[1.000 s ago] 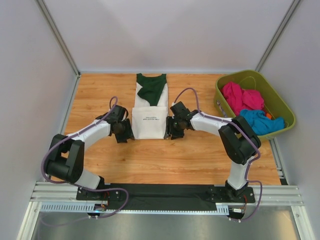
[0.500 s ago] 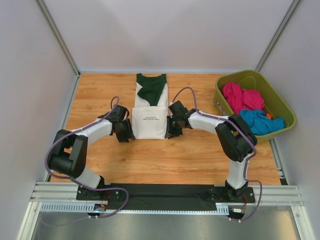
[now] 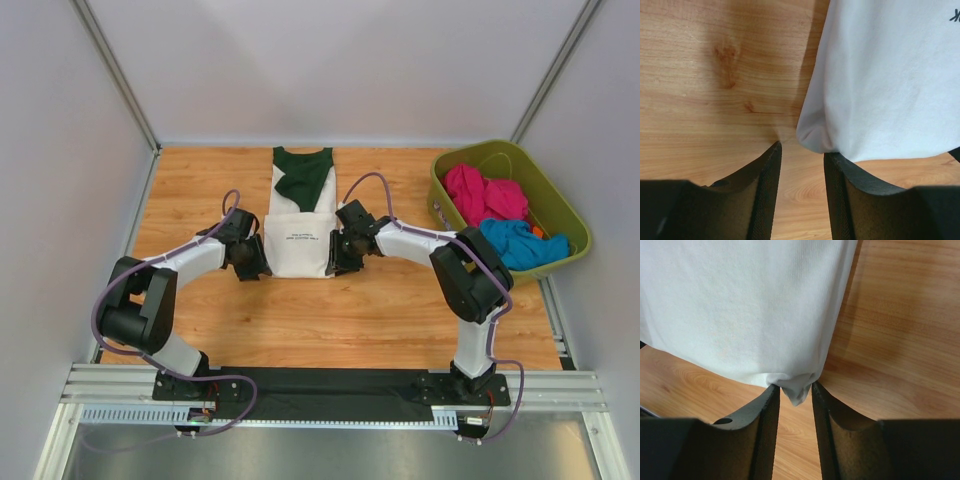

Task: Fold and stack the t-shirts
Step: Fold the tshirt

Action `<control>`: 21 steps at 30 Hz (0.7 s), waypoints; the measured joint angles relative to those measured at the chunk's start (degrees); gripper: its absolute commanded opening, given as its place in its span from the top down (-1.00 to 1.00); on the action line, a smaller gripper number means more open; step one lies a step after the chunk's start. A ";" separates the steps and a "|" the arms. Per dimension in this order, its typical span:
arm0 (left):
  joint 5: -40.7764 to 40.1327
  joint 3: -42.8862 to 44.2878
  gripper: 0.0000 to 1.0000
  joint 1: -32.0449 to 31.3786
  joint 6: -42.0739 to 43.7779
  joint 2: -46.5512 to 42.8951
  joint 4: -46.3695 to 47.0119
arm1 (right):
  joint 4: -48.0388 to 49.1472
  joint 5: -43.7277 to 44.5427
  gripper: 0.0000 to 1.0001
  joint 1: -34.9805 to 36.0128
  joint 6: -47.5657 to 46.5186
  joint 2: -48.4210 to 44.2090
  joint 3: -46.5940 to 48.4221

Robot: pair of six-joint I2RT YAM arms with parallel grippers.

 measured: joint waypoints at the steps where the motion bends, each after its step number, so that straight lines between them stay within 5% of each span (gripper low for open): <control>1: -0.07 0.00 0.05 0.00 0.02 0.00 0.15 | -0.02 0.00 0.30 0.00 0.00 0.00 0.02; 21: -0.74 -3.82 0.02 0.07 0.11 -5.84 3.23 | -0.24 0.31 0.41 0.00 0.00 0.00 0.02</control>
